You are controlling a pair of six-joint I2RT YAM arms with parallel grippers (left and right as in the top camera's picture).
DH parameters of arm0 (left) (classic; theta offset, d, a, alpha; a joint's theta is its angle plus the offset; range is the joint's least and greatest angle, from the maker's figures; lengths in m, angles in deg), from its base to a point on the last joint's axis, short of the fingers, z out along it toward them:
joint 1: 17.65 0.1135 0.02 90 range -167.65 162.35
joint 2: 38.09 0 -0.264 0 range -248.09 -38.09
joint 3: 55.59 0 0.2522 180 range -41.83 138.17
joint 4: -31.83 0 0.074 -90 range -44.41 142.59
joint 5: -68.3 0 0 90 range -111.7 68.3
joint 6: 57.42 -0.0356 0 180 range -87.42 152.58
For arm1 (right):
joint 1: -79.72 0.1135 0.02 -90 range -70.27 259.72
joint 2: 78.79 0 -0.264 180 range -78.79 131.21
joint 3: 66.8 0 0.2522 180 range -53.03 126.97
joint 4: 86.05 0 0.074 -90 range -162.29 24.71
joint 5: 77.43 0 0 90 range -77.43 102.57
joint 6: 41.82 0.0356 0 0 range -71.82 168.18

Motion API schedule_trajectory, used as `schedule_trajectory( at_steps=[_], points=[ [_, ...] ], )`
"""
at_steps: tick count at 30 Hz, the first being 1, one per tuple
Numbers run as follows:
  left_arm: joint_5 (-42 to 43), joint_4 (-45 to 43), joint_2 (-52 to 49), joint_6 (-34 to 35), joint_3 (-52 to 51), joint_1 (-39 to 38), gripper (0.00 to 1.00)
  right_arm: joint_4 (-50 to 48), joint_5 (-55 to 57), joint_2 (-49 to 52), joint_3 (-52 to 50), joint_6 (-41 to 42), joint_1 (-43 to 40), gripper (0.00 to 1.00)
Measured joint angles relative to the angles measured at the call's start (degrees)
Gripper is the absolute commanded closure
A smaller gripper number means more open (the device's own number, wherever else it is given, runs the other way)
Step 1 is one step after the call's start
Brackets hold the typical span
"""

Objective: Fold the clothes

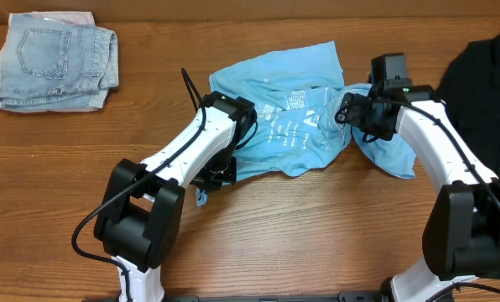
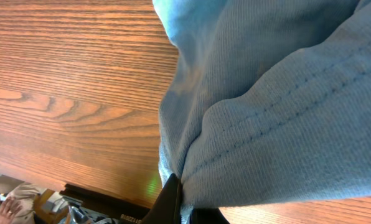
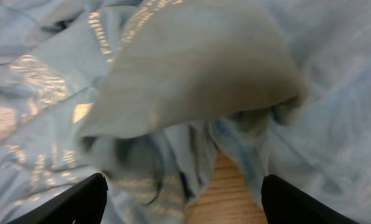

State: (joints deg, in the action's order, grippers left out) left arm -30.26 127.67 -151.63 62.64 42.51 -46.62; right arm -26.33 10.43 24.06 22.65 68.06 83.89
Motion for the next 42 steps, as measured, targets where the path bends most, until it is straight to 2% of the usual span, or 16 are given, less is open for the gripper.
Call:
schedule_trajectory(
  at_steps=[10,16,31,35,42],
  points=[
    [-1.64,0.22,0.00,0.00,0.00,0.15,0.95,-5.05,4.55,0.09,-1.42,1.11,-0.44,0.25],
    [-1.79,0.22,0.00,0.00,0.02,0.15,0.95,-7.93,4.72,0.09,-4.83,1.20,-0.63,0.26],
    [-2.01,0.22,0.00,0.00,0.02,0.15,0.93,-15.85,4.92,0.09,-6.69,2.56,-0.70,0.38],
    [-2.01,0.17,0.00,0.00,0.02,0.15,0.93,-17.07,4.90,1.16,-6.78,2.60,-0.70,0.43],
    [-2.03,0.17,0.00,0.00,0.02,0.15,0.93,-20.11,4.92,3.30,-7.08,2.75,-0.72,0.65]
  ],
)
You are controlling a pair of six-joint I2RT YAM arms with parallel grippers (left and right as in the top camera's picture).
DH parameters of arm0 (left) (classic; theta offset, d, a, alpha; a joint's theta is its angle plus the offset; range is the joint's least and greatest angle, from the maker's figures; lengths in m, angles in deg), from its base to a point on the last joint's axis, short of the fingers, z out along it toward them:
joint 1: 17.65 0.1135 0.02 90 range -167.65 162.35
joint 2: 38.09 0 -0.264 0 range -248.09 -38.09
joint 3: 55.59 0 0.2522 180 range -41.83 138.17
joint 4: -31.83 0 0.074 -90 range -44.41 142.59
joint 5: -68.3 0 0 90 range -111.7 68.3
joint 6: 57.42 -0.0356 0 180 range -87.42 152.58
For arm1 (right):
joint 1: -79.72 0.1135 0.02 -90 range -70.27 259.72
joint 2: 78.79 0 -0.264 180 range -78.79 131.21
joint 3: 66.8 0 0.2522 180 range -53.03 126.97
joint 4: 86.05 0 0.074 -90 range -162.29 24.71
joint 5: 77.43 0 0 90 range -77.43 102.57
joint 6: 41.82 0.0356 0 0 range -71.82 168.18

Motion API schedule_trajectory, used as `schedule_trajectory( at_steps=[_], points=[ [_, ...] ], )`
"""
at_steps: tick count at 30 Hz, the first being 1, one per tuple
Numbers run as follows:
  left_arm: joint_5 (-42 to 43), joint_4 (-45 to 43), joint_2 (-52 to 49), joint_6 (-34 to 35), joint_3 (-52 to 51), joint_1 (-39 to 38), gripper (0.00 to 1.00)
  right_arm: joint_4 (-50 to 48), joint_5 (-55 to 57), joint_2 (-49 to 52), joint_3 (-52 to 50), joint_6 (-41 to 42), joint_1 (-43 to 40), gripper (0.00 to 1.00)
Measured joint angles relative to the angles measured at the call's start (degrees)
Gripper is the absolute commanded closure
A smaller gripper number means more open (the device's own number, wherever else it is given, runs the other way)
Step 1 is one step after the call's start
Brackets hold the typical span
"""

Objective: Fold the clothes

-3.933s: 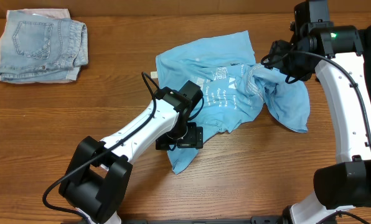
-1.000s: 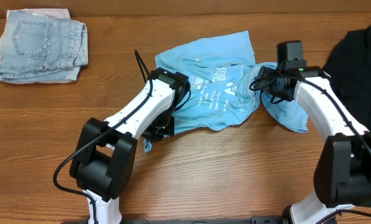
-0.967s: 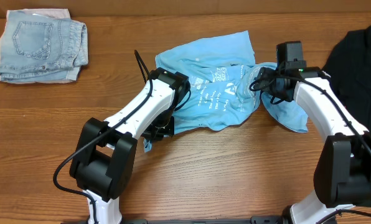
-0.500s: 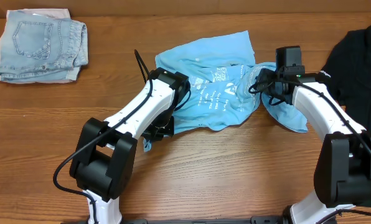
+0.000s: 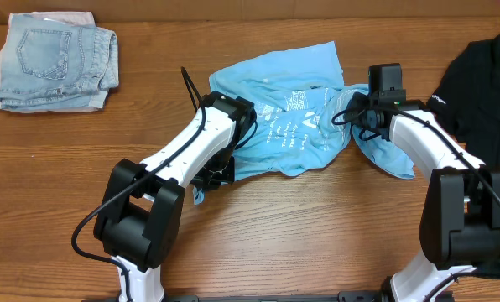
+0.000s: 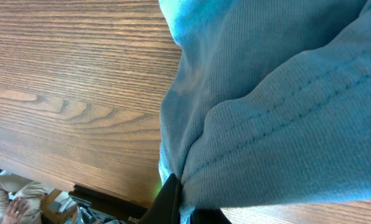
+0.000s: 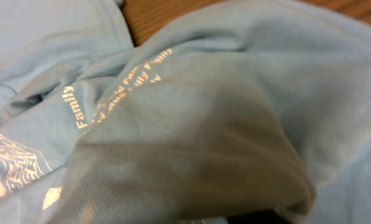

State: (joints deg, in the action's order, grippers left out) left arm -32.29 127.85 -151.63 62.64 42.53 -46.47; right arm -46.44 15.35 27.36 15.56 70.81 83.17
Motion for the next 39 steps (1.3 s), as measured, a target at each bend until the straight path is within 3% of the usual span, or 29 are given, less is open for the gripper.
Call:
schedule_trajectory(
  at_steps=[4,7,12,16,22,28,30,34,39],
  points=[
    [0.00,0.00,0.00,0.00,0.00,0.00,0.95,-0.59,0.07,0.00,0.00,-0.02,0.02,0.74],
    [0.00,0.00,0.00,0.00,0.00,0.00,0.96,-0.50,0.02,0.00,0.00,0.31,0.02,0.96],
    [-0.33,0.00,0.00,0.00,0.02,0.00,0.96,1.25,0.04,0.00,-0.02,0.02,-0.02,0.96],
    [-0.85,0.02,0.00,0.00,0.04,0.00,0.96,8.76,0.02,0.02,1.75,0.83,-0.02,0.96],
    [-2.29,1.62,1.20,0.00,3.63,0.00,0.96,28.79,0.09,-0.87,15.54,2.29,-0.04,0.96],
    [-6.71,3.76,8.87,0.00,9.94,0.00,0.96,42.53,1.38,-5.75,29.97,2.69,-0.04,0.96],
    [-8.33,4.22,11.98,0.00,11.52,0.00,0.81,46.49,2.21,-8.35,33.83,2.69,-0.04,0.96],
    [-10.12,5.05,17.73,0.04,12.13,0.11,0.72,50.25,3.23,-12.11,36.83,2.69,-0.04,0.96],
    [-10.78,6.78,19.30,0.02,12.15,1.01,0.78,52.98,4.13,-12.17,36.83,2.82,-0.04,0.96]
  ],
)
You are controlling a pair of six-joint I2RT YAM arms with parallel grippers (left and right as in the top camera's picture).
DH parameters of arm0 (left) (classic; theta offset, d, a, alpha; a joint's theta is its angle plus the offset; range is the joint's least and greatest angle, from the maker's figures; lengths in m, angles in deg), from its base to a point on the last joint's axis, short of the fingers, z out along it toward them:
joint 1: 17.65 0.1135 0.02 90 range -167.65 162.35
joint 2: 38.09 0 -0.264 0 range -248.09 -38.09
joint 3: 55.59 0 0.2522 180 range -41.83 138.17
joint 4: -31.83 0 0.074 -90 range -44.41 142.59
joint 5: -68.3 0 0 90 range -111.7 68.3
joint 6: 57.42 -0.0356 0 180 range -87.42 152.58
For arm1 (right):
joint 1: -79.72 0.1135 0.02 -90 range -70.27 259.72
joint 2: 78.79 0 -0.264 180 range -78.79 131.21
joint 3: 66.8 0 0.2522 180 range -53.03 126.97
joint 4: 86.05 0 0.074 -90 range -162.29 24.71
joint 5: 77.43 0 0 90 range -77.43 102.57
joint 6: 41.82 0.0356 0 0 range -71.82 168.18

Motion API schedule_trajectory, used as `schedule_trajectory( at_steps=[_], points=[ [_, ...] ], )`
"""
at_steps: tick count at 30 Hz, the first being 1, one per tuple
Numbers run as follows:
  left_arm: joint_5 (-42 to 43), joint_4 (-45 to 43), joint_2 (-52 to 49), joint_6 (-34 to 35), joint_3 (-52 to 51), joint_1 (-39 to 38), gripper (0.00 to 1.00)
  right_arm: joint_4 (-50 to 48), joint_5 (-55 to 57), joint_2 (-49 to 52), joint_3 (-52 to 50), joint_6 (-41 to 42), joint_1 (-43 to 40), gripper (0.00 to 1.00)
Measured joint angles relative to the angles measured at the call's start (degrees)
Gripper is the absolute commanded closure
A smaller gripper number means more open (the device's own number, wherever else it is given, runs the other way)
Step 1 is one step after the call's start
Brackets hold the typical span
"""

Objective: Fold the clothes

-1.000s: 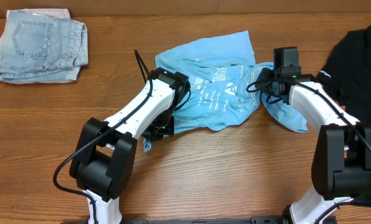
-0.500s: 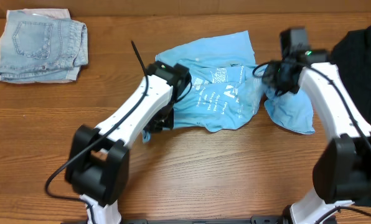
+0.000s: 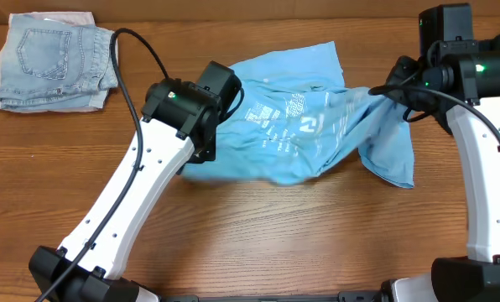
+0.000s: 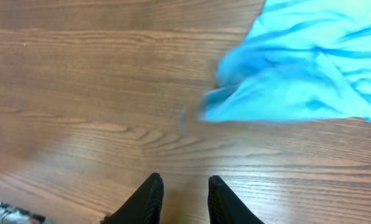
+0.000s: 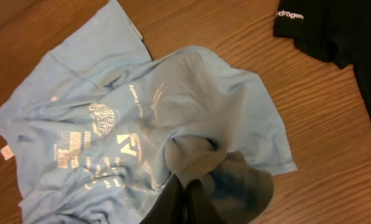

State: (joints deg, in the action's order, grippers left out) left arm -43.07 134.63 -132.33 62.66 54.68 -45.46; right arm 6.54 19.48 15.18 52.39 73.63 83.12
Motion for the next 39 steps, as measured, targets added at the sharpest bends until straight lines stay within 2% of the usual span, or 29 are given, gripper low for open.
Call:
schedule_trajectory(
  at_steps=[2,3,5,7,11,17,19,22,26,28,34,39],
  points=[
    [0.11,0.20,-0.07,0.00,0.00,0.44,0.77,0.09,0.13,0.15,0.00,-0.02,0.00,0.96],
    [0.26,0.20,-0.07,0.00,0.00,0.48,0.69,0.13,0.15,0.15,0.00,-0.02,0.00,0.96],
    [0.72,0.17,-0.07,0.17,0.00,0.48,0.44,0.48,0.22,0.15,0.00,-0.02,0.00,0.96],
    [1.79,0.09,-0.07,-0.04,-0.11,0.48,0.31,0.98,0.46,0.15,0.00,0.00,0.00,0.96],
    [6.97,-4.31,-0.04,-2.54,-3.74,0.55,0.18,1.33,1.05,0.15,0.00,0.00,-0.02,0.96],
    [15.45,-14.10,-0.17,-5.75,-15.98,0.55,0.17,1.79,1.40,0.15,0.00,0.02,-2.10,0.96],
    [16.90,-17.07,-0.61,-6.38,-20.57,0.70,0.09,1.86,1.46,0.15,0.00,0.02,-3.52,0.96],
    [17.27,-21.88,-0.72,-7.06,-25.05,1.60,0.01,2.29,1.46,0.17,0.00,0.02,-4.66,0.96],
    [15.06,-24.15,-0.72,-7.65,-27.74,5.16,0.00,2.89,1.46,0.15,0.00,0.02,-4.92,0.96],
    [14.21,-25.44,-0.72,-8.31,-28.26,9.79,0.00,2.89,1.46,0.17,0.00,0.00,-4.90,0.96],
    [28.06,-30.05,-0.72,-18.25,-28.98,21.03,0.00,2.84,1.46,0.15,0.00,0.02,-4.90,0.96],
    [36.87,-31.32,-0.72,-24.48,-32.83,21.33,0.00,2.84,1.46,0.15,0.00,0.04,-4.90,0.96]
  ],
)
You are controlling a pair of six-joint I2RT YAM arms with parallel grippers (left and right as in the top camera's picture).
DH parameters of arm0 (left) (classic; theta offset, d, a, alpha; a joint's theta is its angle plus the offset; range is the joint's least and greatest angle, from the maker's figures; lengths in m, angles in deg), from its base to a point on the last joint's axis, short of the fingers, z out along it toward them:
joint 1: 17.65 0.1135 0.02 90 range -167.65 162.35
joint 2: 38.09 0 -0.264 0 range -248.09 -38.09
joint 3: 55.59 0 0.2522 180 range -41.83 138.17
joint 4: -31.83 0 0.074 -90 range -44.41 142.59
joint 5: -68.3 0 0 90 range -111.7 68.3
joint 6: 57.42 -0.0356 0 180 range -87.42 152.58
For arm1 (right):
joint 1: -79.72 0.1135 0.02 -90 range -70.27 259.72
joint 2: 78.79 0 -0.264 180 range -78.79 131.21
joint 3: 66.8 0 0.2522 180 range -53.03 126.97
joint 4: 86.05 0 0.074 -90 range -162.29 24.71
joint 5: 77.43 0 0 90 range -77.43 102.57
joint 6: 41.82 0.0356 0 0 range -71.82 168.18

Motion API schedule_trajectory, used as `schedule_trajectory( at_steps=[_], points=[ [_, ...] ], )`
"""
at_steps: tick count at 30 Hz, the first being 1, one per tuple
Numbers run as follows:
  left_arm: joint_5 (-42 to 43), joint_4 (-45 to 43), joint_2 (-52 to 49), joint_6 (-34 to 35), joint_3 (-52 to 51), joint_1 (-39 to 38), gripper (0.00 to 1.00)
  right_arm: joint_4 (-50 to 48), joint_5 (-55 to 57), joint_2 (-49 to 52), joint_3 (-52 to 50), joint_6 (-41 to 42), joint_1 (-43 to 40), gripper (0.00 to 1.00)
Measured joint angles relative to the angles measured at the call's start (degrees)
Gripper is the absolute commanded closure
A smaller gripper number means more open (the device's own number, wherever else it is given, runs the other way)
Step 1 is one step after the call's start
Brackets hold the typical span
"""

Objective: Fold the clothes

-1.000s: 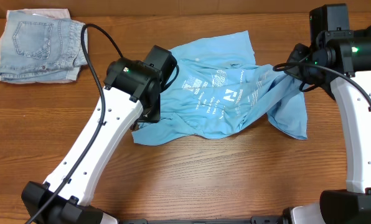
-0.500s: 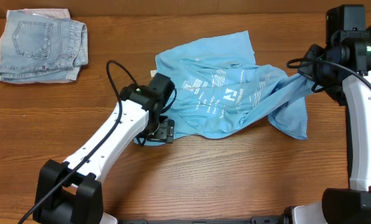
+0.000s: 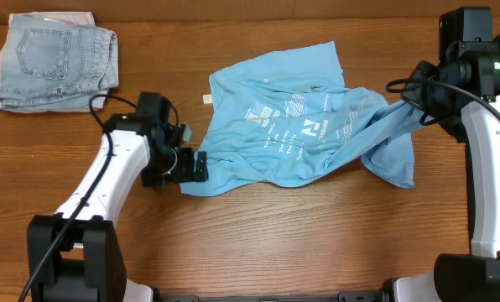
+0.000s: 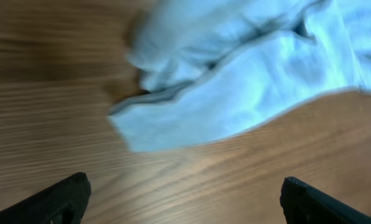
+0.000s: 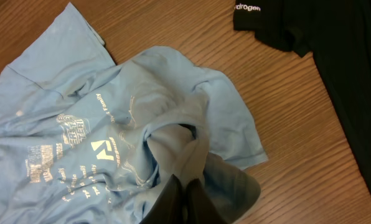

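Note:
A light blue T-shirt (image 3: 292, 126) with white print lies crumpled mid-table. My right gripper (image 3: 426, 102) is shut on a fold of its right side and holds that cloth stretched up off the table; the wrist view shows the gripper (image 5: 185, 193) pinching bunched fabric above the shirt (image 5: 79, 124). My left gripper (image 3: 195, 165) sits low at the shirt's lower left edge. In its wrist view the gripper (image 4: 184, 202) is wide open with bare wood between the fingers (image 4: 61, 196), and the shirt hem (image 4: 235, 81) lies just ahead.
Folded jeans (image 3: 57, 59) rest on a pale pink garment at the back left. A black garment (image 5: 335, 62) lies to the right of the shirt. Bare wooden table (image 3: 275, 243) runs along the front.
My left arm has come off the shirt to the left; its gripper, then narrow and empty, is now wide open at the lower left hem. The right gripper still holds its fold.
First my left gripper was shut on the shirt's lower left edge while the right hovered open over the right side. Then the right was down on the cloth. Later the left had let go and the right held a fold lifted rightward, as it does now.

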State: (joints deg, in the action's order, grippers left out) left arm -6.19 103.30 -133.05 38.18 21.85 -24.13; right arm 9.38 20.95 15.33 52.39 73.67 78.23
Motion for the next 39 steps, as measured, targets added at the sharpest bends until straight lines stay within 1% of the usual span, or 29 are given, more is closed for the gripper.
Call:
schedule_trajectory(
  at_steps=[3,7,10,12,16,23,24,25,27,31,33,39],
  points=[
    [2.29,-2.75,0.00,-1.36,-2.80,-0.31,0.02,-0.15,-0.04,0.02,0.00,-0.02,0.00,0.96],
    [2.93,-5.90,0.00,-1.36,-5.42,-0.46,0.03,-0.15,-0.07,0.00,0.00,-0.02,0.00,0.96],
    [0.96,-6.64,0.00,-1.14,-6.23,-0.46,0.02,-0.15,-0.04,0.00,0.00,-0.02,0.00,0.96],
    [-2.01,-7.56,0.00,-0.57,-6.36,-0.55,0.03,-0.17,-0.07,0.02,0.00,0.00,-0.02,0.96],
    [-4.96,-9.44,0.00,1.38,-6.38,-0.55,0.04,-0.15,-0.11,0.00,0.00,-0.04,0.00,0.96],
    [-4.09,-10.34,-3.58,2.64,-6.38,-0.55,0.10,-0.17,-0.70,0.00,0.00,-0.04,0.00,0.96],
    [-3.69,-10.43,-4.39,2.80,-6.38,-0.55,0.14,-0.17,-0.70,0.02,0.00,-0.02,0.00,0.96],
    [-3.26,-10.62,-5.25,2.86,-6.38,-0.55,0.22,-0.17,-0.68,0.00,0.00,-0.02,0.00,0.96],
    [-2.69,-11.04,-6.36,2.91,-6.16,-0.55,0.32,-0.15,-0.70,0.00,0.00,-0.02,-0.02,0.96],
    [-2.05,-11.30,-6.82,3.21,-6.16,-0.55,0.42,-0.22,-0.70,0.00,0.00,-0.02,0.00,0.96],
    [-1.95,-11.30,-6.95,3.37,-6.16,-0.55,0.46,-0.28,-0.72,0.02,0.00,-0.02,-0.02,0.96],
    [-2.69,-9.79,-7.17,3.43,-5.92,-0.55,0.47,-0.63,-0.70,0.02,0.00,-0.02,0.00,0.96]
  ],
)
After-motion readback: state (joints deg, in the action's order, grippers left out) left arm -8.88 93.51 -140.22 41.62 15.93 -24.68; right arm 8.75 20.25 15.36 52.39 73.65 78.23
